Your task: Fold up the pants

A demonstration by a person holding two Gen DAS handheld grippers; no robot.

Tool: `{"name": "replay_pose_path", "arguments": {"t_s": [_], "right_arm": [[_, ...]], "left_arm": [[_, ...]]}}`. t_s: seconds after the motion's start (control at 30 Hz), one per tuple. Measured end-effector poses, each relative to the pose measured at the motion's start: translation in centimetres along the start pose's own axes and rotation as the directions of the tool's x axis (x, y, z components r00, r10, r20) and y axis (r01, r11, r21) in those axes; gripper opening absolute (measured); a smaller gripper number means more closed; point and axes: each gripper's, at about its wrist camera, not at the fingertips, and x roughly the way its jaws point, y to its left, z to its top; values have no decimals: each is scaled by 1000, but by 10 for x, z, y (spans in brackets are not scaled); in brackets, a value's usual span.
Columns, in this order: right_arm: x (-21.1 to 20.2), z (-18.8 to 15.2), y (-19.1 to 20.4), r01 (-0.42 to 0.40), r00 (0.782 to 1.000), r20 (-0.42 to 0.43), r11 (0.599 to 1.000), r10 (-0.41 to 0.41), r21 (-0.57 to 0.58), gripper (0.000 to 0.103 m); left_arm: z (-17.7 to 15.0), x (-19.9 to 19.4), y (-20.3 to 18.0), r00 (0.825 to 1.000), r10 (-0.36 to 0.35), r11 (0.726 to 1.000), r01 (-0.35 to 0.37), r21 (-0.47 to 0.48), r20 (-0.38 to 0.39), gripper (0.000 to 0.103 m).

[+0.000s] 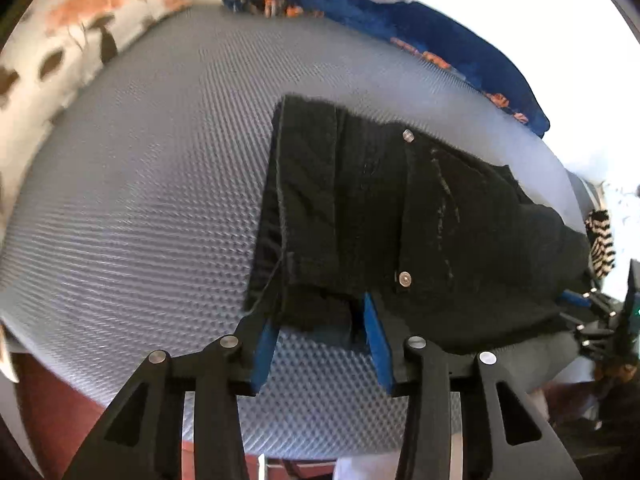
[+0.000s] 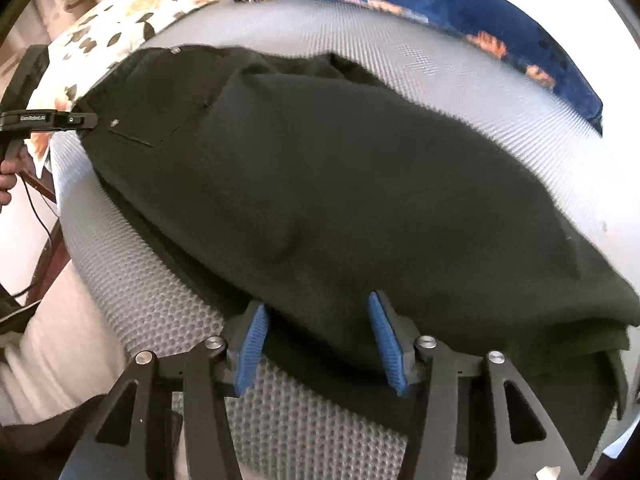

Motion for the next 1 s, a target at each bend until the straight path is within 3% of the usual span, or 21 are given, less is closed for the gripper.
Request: {"name": "replay_pose_path", "arguments": {"t_s": [0.17,0.27,0.4,0.53,0.67,0.83,1.0], "right_arm": [[-46,-18,-15,-25,994,109,998,19,59,48],[-70,-31,-49,-5,985,170,988,-22,157,48],[-83,-54,-116,8,976,198,931,-86,365,48],[-82,-77,-181,-16,976,189,834,-106,552,44],[-78,-97,-226,-56,977,188,736,-98,675,42],[-70,-114,-275,-120,972,217,597,-94,793,40],[-59,-122,-308,-124,974,204,534,-94,836,35]], "left_arm": [[-11,-35,-12,982,95,990,-110,92,161,43],[-15,-48,-44,971,57,972,-108,210,233,43],[-17,-18,-109,982,-45,919,-31,394,181,43],[-24,20,-177,987,-140,848,81,523,74,43],[-41,49,-241,980,-199,770,168,615,-18,43],[-53,78,-285,977,-197,716,202,669,-85,43],[-64,95,-302,988,-141,688,143,712,-62,42]]}}
